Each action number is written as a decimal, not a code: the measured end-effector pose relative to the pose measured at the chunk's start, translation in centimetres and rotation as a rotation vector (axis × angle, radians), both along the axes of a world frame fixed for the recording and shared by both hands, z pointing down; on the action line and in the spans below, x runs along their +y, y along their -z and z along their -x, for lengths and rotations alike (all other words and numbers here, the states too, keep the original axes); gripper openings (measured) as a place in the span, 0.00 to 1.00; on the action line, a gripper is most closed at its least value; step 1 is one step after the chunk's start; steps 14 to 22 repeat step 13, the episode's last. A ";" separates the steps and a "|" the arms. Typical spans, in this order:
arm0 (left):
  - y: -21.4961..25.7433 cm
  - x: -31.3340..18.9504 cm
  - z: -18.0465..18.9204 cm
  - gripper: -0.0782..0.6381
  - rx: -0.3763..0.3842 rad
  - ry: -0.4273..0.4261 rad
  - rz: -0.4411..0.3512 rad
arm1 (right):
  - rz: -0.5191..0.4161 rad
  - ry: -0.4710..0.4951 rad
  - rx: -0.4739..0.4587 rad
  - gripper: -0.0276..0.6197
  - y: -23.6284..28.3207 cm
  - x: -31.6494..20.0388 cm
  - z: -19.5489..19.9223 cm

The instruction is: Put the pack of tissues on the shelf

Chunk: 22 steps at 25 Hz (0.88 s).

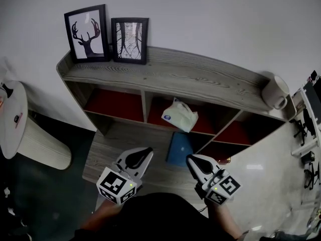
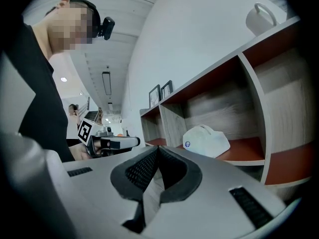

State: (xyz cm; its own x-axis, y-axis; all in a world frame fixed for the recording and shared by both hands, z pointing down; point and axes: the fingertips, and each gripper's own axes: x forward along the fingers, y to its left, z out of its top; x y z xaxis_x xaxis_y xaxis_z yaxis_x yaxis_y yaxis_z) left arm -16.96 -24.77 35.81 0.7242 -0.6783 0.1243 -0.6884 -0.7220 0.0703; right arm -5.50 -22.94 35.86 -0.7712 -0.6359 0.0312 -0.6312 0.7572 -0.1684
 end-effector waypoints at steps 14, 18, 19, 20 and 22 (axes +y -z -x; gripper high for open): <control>-0.1 -0.3 0.4 0.14 0.000 -0.004 0.005 | 0.016 -0.004 -0.001 0.07 -0.2 -0.2 0.4; -0.1 -0.3 0.4 0.14 0.000 -0.004 0.005 | 0.016 -0.004 -0.001 0.07 -0.2 -0.2 0.4; -0.1 -0.3 0.4 0.14 0.000 -0.004 0.005 | 0.016 -0.004 -0.001 0.07 -0.2 -0.2 0.4; -0.1 -0.3 0.4 0.14 0.000 -0.004 0.005 | 0.016 -0.004 -0.001 0.07 -0.2 -0.2 0.4; -0.1 -0.3 0.4 0.14 0.000 -0.004 0.005 | 0.016 -0.004 -0.001 0.07 -0.2 -0.2 0.4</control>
